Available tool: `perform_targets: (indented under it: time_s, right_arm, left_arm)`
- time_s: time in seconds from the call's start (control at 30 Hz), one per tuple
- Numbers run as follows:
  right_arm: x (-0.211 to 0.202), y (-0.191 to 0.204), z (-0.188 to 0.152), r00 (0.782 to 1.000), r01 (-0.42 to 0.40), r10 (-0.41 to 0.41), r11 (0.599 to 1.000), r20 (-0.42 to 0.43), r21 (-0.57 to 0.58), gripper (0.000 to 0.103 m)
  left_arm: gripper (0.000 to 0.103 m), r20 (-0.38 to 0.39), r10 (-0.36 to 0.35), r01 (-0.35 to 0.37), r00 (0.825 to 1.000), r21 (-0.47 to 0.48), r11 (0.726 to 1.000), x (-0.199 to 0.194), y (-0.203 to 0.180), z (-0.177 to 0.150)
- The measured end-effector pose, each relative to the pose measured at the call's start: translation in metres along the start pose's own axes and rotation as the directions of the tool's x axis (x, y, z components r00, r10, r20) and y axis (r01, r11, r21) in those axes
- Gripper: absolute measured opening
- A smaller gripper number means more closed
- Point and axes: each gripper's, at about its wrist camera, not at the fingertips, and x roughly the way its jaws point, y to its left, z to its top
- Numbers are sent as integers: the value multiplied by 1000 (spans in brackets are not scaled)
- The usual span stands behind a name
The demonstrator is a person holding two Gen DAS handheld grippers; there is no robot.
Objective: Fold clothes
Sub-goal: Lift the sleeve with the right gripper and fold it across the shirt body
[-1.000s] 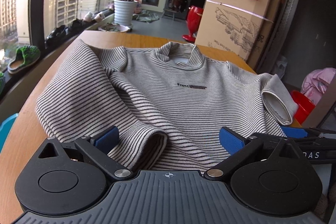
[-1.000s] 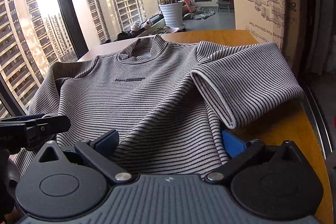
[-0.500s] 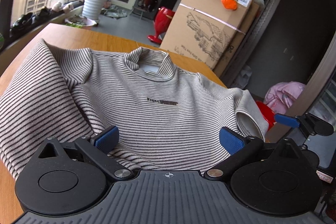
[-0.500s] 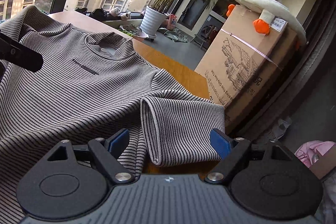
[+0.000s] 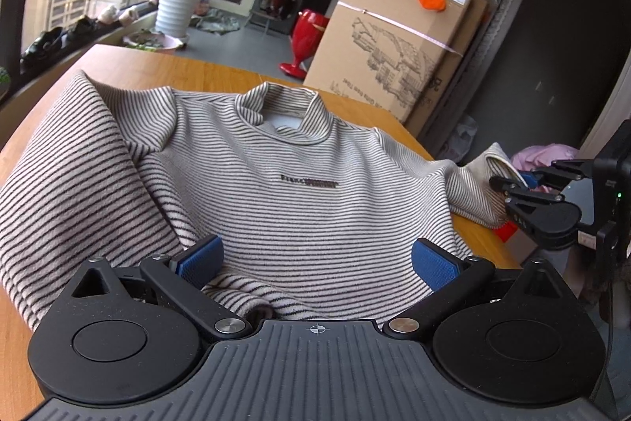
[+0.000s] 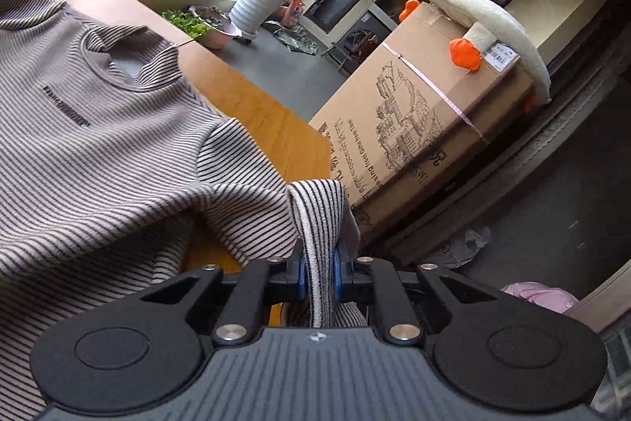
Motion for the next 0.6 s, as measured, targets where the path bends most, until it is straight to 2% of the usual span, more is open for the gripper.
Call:
perform_targets:
  time_s: [0.07, 0.17, 0.27, 0.43, 0.6]
  right_arm:
    - [-1, -42, 16, 998, 57, -57, 994, 2, 91, 11]
    - [-12, -88, 43, 996, 69, -77, 976, 33, 206, 10]
    - [-24, -124, 69, 994, 59, -83, 955, 69, 292, 10]
    - [-46, -116, 107, 985, -32, -15, 962, 170, 272, 10]
    - [-51, -98, 140, 965, -209, 146, 928, 217, 308, 10]
  left_arm:
    - [103, 5, -25, 26, 1000, -41, 999, -2, 6, 1]
    - [103, 18, -68, 70, 997, -109, 992, -4, 17, 2]
    - [103, 22, -85, 87, 996, -135, 987, -4, 21, 2]
    - [103, 21, -76, 78, 997, -120, 990, -4, 20, 1]
    - [103, 21, -78, 80, 997, -122, 989, -5, 20, 1]
